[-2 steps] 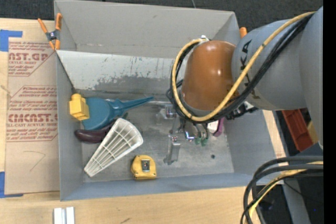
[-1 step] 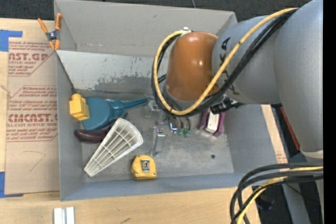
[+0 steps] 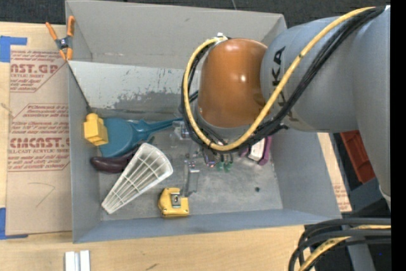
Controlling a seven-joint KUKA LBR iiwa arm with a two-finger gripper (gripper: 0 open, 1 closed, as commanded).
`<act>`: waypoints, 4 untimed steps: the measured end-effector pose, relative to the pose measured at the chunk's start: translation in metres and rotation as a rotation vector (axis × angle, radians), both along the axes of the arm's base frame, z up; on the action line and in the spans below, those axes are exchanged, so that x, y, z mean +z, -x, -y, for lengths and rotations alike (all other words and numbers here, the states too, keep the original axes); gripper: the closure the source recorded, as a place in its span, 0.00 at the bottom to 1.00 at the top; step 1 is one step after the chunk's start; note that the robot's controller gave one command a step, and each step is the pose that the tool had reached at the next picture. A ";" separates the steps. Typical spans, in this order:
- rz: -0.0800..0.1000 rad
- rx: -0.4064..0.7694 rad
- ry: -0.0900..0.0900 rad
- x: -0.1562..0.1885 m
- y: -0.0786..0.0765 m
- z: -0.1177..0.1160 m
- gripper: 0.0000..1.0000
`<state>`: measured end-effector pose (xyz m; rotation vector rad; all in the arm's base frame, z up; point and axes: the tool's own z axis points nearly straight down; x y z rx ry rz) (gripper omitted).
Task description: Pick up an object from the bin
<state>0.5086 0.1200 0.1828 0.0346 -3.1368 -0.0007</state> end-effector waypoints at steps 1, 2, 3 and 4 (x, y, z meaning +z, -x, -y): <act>0.022 0.037 -0.006 -0.009 -0.029 -0.018 0.00; -0.004 -0.257 0.005 -0.007 -0.019 -0.054 0.00; 0.011 -0.388 -0.007 0.009 -0.011 -0.080 0.00; 0.004 -0.064 -0.001 -0.005 -0.026 -0.088 0.00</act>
Offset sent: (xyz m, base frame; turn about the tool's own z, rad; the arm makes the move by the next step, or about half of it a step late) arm -0.0059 0.1027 0.0362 0.4217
